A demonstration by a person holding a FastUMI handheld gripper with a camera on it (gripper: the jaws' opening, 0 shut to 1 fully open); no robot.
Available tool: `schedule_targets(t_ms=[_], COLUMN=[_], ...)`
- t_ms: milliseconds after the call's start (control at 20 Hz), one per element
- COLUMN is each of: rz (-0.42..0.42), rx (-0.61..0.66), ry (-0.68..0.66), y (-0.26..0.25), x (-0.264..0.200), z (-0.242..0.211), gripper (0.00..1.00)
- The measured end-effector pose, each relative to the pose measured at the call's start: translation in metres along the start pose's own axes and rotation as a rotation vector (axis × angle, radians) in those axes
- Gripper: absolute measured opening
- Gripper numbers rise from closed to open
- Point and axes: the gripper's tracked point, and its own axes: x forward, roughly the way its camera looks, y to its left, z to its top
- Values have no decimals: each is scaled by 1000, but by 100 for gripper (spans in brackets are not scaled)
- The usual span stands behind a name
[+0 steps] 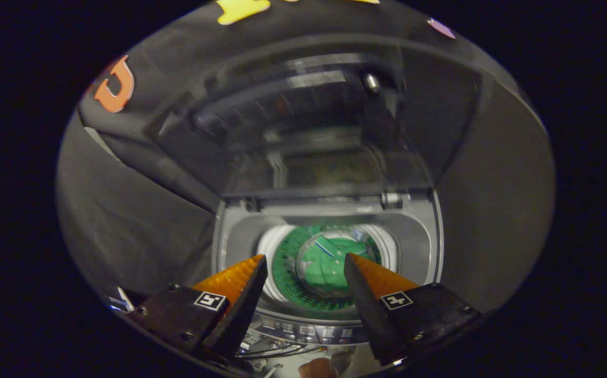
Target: Put the clothes into the washing machine and then close the washing machine lid.
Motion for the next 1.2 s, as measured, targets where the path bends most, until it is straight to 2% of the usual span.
schedule_targets(t_ms=[200, 300, 450, 550, 850, 1200], rz=[184, 202, 102, 49, -84, -177], rx=[-161, -192, -223, -199, -36, -109], ry=[-263, -405, -493, -442, -345, -330], y=[37, 47, 41, 35, 4, -6], x=[-53, -76, -64, -29, 40, 58], z=[93, 145, 208, 220, 217, 205], gripper=[92, 92, 95, 97, 97, 97])
